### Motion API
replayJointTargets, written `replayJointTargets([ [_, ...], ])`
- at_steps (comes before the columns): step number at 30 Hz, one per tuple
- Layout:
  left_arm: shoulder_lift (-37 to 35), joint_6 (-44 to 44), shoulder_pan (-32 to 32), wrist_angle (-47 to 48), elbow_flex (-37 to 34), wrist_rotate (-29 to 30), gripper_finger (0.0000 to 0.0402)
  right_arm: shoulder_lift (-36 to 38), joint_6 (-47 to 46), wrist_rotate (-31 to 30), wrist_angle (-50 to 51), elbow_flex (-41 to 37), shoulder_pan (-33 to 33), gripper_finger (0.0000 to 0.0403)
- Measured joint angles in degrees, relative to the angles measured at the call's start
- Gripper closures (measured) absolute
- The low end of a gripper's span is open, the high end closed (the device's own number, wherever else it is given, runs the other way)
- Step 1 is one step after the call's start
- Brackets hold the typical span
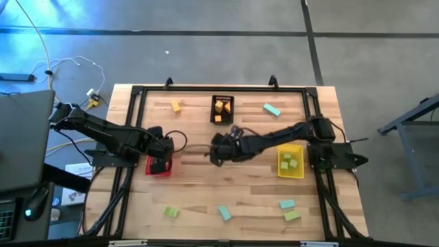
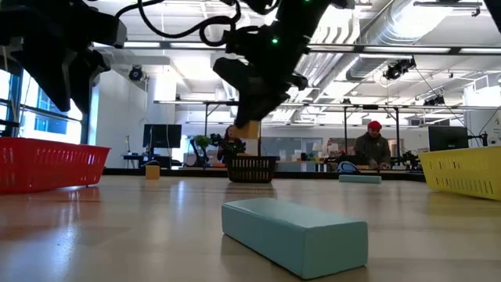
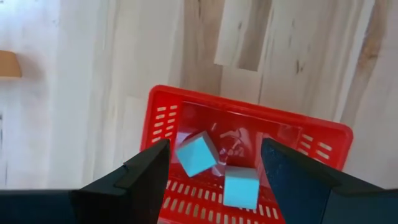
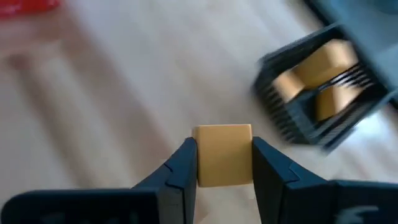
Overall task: Sort & place blocks by color
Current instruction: Put the yellow block into the black bin, then put the green block into the yellow bin
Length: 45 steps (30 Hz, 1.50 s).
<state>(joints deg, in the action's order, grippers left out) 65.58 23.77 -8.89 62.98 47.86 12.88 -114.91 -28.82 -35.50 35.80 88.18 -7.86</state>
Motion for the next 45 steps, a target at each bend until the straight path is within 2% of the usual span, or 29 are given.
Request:
replayJointTargets([
  [7,0.00,0.00,-1.95,-0.19,0.00,-0.30,0.0163,0.02,3.87,-2.19,-0.26,2.56,5.98,0.0313],
  [15,0.00,-2.29,-5.23,-3.52,0.00,-1.28,0.0163,0.02,3.33,-2.06,-1.14,1.85,12.55,0.0313],
  [22,0.00,-3.43,-8.33,-9.22,0.00,-7.65,0.0163,-0.62,3.34,5.05,-2.55,1.64,18.08,0.0313],
  [25,0.00,-3.43,-10.10,-10.82,0.00,-9.63,0.0163,-0.74,3.27,8.14,-3.32,1.64,19.57,0.0295],
  [33,0.02,1.41,-16.47,-13.32,-0.02,-10.82,0.0163,-0.76,2.14,9.05,-3.75,1.64,20.67,0.0238],
  [45,0.04,4.57,-26.60,-19.03,-0.02,-7.61,0.0163,3.15,0.95,8.65,-2.44,2.18,17.87,0.0244],
])
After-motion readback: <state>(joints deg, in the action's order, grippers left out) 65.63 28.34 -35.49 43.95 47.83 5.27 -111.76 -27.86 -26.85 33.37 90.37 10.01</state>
